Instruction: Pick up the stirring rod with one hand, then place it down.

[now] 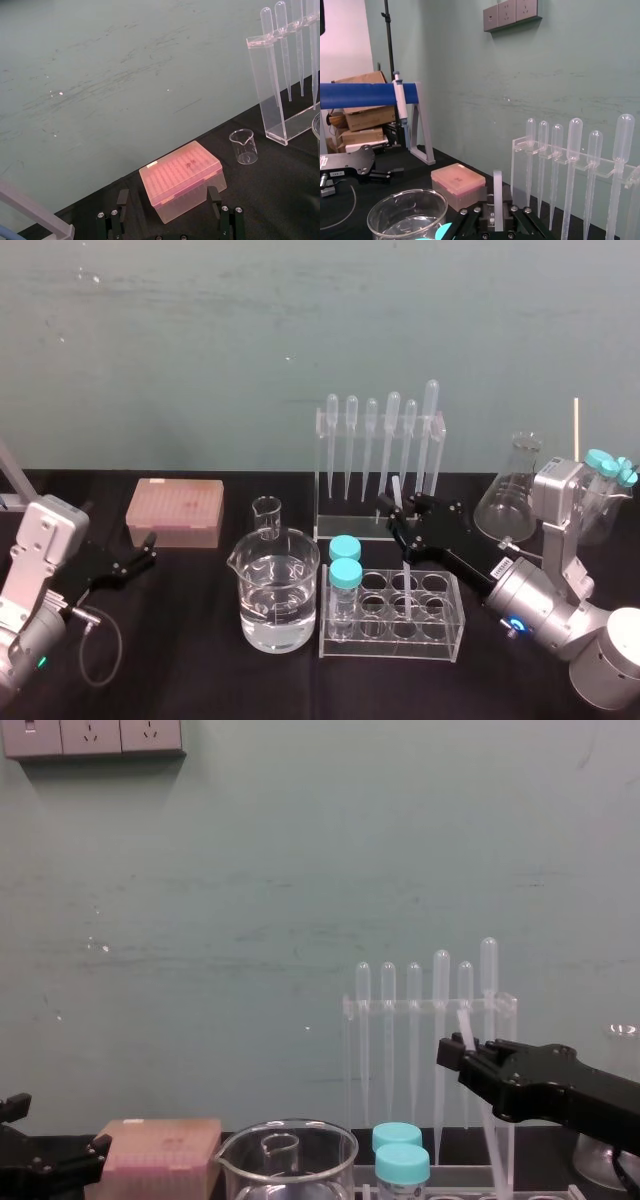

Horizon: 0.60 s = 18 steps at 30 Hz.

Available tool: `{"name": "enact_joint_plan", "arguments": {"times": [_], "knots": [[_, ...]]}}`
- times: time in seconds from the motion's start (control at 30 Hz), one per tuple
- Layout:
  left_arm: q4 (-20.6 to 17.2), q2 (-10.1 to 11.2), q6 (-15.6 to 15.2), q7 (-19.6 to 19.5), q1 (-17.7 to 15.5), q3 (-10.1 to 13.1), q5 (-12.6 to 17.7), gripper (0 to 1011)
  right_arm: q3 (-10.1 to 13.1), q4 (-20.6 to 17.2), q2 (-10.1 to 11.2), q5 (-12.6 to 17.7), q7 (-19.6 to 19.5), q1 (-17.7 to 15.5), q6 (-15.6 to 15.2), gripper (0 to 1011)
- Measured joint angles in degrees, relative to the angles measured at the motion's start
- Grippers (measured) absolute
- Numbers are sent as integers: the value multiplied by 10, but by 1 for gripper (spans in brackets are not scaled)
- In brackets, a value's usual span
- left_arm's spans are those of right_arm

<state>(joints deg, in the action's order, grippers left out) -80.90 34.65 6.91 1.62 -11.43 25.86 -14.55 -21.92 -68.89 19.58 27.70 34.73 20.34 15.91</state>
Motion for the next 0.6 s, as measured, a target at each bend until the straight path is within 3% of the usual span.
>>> {"name": "enact_joint_plan", "arguments": {"times": [0.5,0.6], "knots": [[0,0,0,0,0,0,0,1000,0,-1,1,1,1,0,-1,634],[0,0,0,0,0,0,0,1000,7,-4,0,-8,-17,-1,-1,715]]}}
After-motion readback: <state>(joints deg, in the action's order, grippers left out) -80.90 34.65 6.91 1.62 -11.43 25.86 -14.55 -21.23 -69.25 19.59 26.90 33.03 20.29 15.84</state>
